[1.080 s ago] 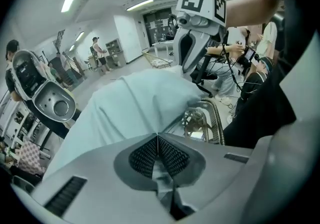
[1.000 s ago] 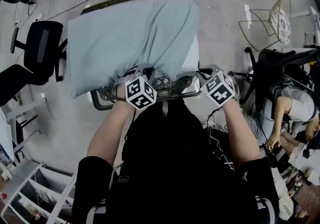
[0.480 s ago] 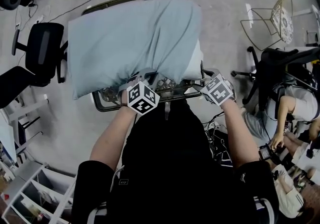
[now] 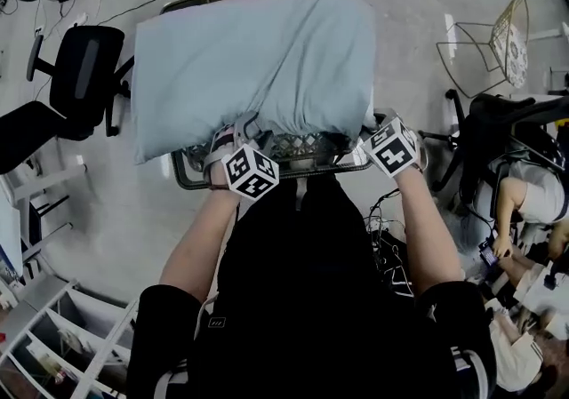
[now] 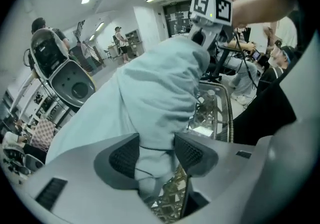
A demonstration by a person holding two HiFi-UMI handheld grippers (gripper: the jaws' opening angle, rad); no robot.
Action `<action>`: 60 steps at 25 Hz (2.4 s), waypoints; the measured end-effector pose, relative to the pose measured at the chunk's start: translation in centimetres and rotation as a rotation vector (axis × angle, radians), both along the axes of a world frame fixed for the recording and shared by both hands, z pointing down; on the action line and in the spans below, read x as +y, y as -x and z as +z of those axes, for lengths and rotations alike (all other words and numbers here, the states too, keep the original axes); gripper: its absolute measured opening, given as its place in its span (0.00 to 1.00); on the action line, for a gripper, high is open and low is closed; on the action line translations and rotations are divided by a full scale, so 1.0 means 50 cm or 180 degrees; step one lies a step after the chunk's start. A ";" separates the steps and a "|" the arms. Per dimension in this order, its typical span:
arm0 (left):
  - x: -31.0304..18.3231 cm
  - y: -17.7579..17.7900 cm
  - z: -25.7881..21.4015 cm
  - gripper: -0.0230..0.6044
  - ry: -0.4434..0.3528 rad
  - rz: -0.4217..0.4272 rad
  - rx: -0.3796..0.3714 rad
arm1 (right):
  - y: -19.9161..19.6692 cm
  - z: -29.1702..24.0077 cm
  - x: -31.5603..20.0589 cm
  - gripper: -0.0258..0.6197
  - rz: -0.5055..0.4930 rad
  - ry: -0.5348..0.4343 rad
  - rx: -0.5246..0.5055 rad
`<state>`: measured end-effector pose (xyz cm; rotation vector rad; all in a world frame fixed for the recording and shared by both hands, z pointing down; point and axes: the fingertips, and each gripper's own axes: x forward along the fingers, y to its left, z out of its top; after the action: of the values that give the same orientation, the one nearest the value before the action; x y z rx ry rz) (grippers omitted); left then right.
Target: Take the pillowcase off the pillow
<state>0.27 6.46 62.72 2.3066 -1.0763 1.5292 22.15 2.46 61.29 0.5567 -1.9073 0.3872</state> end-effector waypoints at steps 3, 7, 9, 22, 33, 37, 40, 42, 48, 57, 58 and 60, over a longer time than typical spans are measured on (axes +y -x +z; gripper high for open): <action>-0.015 0.021 -0.018 0.18 -0.0128 0.0104 -0.0221 | -0.006 -0.040 -0.019 0.22 -0.0060 -0.0093 0.0039; -0.019 0.066 -0.056 0.05 -0.0210 0.0246 -0.0380 | -0.016 -0.079 -0.048 0.21 -0.0052 -0.0171 0.0040; -0.019 0.105 -0.069 0.05 -0.0228 0.0235 -0.0429 | -0.016 -0.090 -0.055 0.21 -0.0057 -0.0175 0.0043; -0.072 -0.176 -0.203 0.31 -0.0361 0.0668 0.0808 | 0.032 -0.138 -0.047 0.19 0.0001 -0.0158 -0.0049; -0.065 -0.135 -0.129 0.05 -0.0323 0.1140 -0.0051 | 0.020 -0.128 -0.026 0.19 -0.0088 -0.0053 -0.0067; -0.047 -0.067 -0.102 0.05 -0.0188 0.1031 -0.0161 | 0.004 -0.111 -0.005 0.19 -0.0040 0.0057 -0.0125; -0.024 -0.010 -0.064 0.05 0.0001 0.0889 -0.0308 | -0.011 -0.079 0.022 0.18 0.0003 0.0149 -0.0060; -0.006 0.041 -0.029 0.04 0.0187 0.0747 -0.0422 | -0.027 -0.045 0.046 0.17 0.0032 0.0232 0.0035; 0.010 0.037 -0.058 0.04 0.0316 0.0436 0.0297 | -0.036 0.014 0.100 0.25 0.0098 0.0417 0.0119; -0.094 -0.061 -0.159 0.05 -0.0049 0.0524 0.0702 | -0.076 -0.038 0.070 0.28 0.0252 0.0285 0.0107; -0.113 -0.072 -0.169 0.05 -0.0065 0.0524 0.0733 | -0.083 -0.047 0.054 0.28 0.0300 0.0236 0.0069; -0.155 -0.091 -0.184 0.05 -0.0079 0.0526 0.0773 | -0.098 -0.061 0.011 0.28 0.0401 0.0125 0.0002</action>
<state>4.80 -1.29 53.53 2.5720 -0.8672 1.2482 27.06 2.99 58.24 0.6525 -1.8654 0.5046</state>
